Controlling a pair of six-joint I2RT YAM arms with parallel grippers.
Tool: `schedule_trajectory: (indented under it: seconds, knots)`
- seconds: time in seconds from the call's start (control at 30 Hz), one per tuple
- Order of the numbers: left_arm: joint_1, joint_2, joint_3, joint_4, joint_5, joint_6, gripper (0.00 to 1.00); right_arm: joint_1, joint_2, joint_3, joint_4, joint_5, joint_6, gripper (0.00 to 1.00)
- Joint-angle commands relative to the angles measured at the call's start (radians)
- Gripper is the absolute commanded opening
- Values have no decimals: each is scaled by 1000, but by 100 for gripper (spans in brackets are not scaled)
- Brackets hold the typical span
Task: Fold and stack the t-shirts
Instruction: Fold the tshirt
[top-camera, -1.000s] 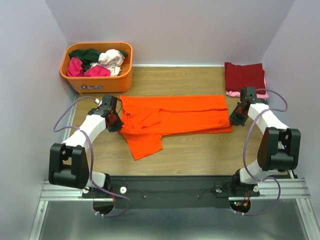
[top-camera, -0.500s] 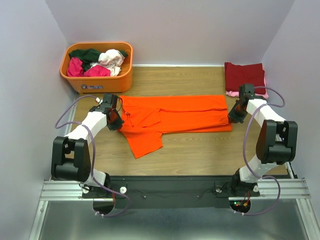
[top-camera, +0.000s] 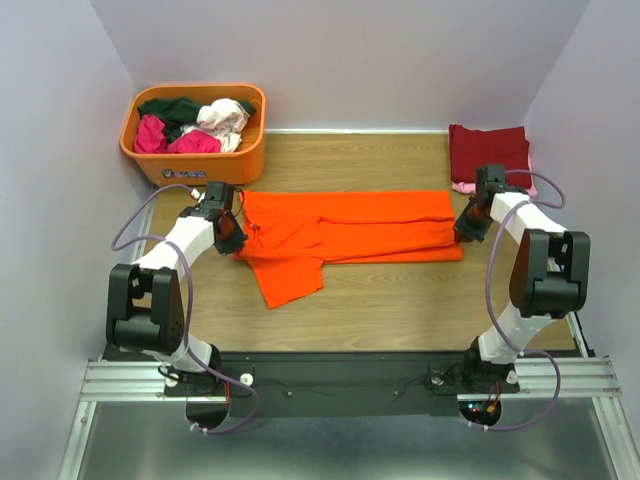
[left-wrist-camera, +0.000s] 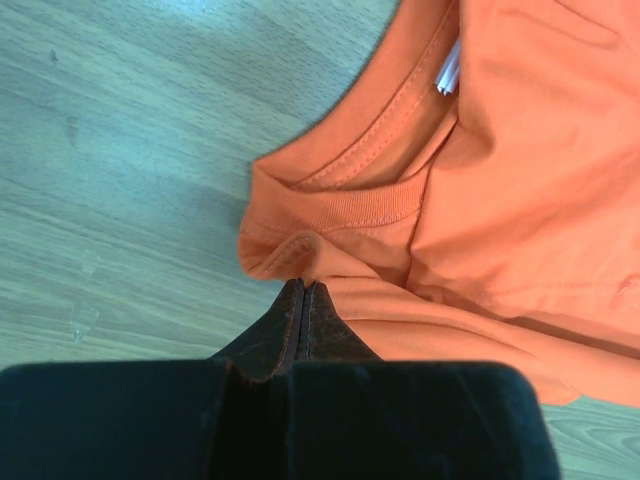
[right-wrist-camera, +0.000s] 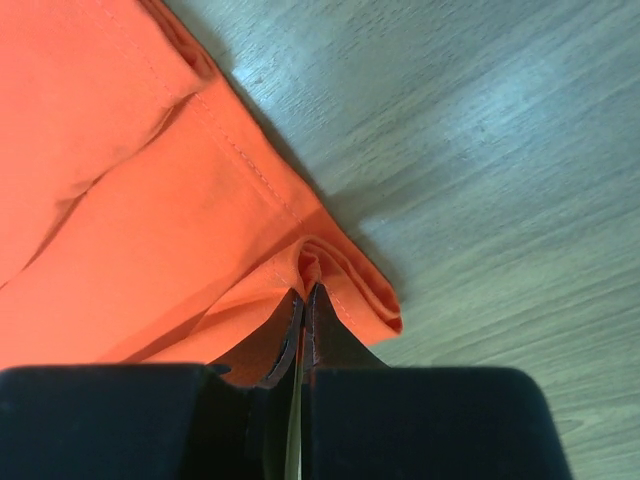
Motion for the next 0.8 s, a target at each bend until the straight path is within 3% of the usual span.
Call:
schedule_trajectory:
  seconds: [0.0, 0.2, 0.27, 0.4, 0.43, 0.5, 0.57, 0.63, 0.77]
  knots:
    - [10, 7, 34, 17, -28, 15, 0, -4, 22, 36, 43, -5, -7, 1]
    - [10, 36, 34, 40, -34, 21, 0, -6, 60, 36, 76, -19, -7, 3]
    - [10, 43, 41, 47, -32, 29, 1, -6, 69, 42, 86, -41, -12, 16]
    - [10, 14, 54, 31, -28, 33, 28, 13, 47, 59, 87, -51, -39, 39]
    - [10, -12, 59, 27, -29, 38, 40, 19, 21, 62, 89, -52, -47, 44]
    - [12, -45, 54, 17, -38, 42, 52, 43, -9, 62, 87, -62, -65, 59]
    - [10, -104, 28, 14, -42, 44, 70, 75, -67, 50, 87, -97, -71, 72]
    - [10, -169, -11, 13, -45, 46, 75, 94, -111, 28, 87, -111, -71, 77]
    - [9, -293, -91, -9, -37, 41, 81, 262, -210, -21, 89, -134, -50, 82]
